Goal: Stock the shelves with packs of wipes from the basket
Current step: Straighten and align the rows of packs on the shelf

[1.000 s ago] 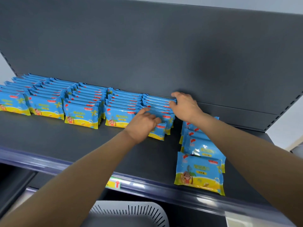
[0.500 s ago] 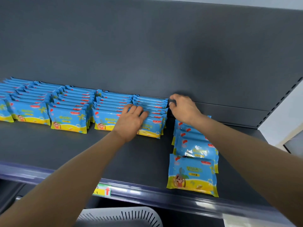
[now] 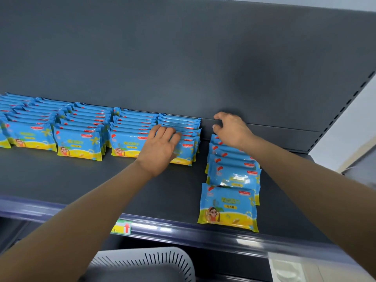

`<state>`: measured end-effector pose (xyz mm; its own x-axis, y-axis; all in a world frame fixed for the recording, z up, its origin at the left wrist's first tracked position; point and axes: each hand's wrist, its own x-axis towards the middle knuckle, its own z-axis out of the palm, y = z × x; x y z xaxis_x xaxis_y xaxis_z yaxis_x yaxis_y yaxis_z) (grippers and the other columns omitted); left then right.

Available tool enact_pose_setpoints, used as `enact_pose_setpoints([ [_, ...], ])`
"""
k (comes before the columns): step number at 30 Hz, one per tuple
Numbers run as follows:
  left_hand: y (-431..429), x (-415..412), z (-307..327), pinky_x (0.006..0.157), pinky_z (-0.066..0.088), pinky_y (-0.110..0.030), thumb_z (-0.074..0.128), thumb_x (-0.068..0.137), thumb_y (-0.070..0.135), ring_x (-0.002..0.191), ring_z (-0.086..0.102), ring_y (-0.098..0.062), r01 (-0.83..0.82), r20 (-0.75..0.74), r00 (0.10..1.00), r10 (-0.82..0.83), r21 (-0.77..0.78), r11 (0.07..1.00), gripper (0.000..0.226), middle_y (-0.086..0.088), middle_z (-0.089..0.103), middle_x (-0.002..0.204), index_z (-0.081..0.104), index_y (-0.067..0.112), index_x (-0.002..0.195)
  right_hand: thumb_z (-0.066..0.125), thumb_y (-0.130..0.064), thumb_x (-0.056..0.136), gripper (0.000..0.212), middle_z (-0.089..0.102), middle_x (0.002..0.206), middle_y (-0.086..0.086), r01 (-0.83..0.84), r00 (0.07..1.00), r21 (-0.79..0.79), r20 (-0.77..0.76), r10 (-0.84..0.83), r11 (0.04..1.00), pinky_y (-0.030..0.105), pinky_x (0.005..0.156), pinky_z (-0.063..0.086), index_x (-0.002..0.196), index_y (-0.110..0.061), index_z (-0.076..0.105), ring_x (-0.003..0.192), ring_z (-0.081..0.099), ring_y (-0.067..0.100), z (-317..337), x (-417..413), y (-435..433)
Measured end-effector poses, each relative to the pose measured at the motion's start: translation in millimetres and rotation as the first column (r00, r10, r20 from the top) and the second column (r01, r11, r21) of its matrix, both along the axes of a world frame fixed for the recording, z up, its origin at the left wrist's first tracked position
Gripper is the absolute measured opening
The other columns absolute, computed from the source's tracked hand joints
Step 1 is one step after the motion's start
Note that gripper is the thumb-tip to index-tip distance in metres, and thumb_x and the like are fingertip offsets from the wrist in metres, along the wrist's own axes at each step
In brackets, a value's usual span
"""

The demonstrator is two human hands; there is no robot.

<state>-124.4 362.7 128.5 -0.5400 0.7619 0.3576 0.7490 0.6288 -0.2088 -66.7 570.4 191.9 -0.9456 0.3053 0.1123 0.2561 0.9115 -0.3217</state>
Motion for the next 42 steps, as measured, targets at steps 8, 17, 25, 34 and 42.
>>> enact_pose_setpoints([
  [8,37,68,16,0.099,0.029,-0.027,0.068,0.073,0.054,0.116,0.039,-0.016,0.210,0.543,0.793,-0.278,0.185,0.960,0.072,0.003,0.043,0.127,0.043,0.021,0.132,0.050,-0.029,0.093,0.049,0.049,0.136,0.013,0.086,0.983,-0.079,0.167,-0.072,0.993,0.035,0.096,0.044,0.138,-0.011,0.040,0.116,0.053,0.029,-7,36,47],
  [17,63,90,-4,0.084,0.037,-0.035,0.082,0.061,0.042,0.100,0.052,-0.028,0.188,0.734,0.679,0.012,-0.189,0.964,0.092,-0.005,0.044,0.121,0.024,0.023,0.129,0.066,-0.041,0.084,0.081,0.036,0.149,0.006,0.188,0.956,-0.394,0.282,-0.076,0.900,0.026,0.095,0.032,0.147,-0.011,0.023,0.132,0.040,0.024,-44,39,100],
  [25,82,79,-5,0.085,0.031,-0.031,0.077,0.065,0.040,0.097,0.050,-0.016,0.066,0.532,0.843,-0.084,0.052,0.996,0.059,0.005,0.051,0.107,0.042,0.021,0.109,0.068,-0.052,0.077,0.095,0.043,0.143,0.007,0.256,0.954,-0.613,0.284,-0.094,0.748,0.035,0.099,0.043,0.147,-0.011,0.020,0.124,0.049,0.025,-64,20,119],
  [34,86,72,-19,0.109,0.018,-0.036,0.069,0.068,0.052,0.132,0.015,-0.015,0.096,0.485,0.869,-0.100,0.034,0.995,0.092,0.006,0.022,0.145,0.023,0.026,0.143,0.075,-0.025,0.077,0.028,0.075,0.081,0.008,0.325,0.946,-0.816,0.287,-0.154,0.478,0.034,0.059,0.059,0.097,-0.006,0.067,0.068,0.072,0.021,-68,-4,123],
  [42,87,72,-12,0.112,0.017,-0.034,0.070,0.065,0.055,0.130,0.022,-0.014,0.089,0.473,0.877,-0.087,0.018,0.996,0.094,0.008,0.030,0.136,0.023,0.023,0.140,0.078,-0.026,0.073,0.018,0.073,0.064,0.005,0.501,0.865,-0.784,0.461,-0.197,0.366,0.035,0.049,0.056,0.075,-0.011,0.068,0.053,0.070,0.020,-65,-20,119],
])
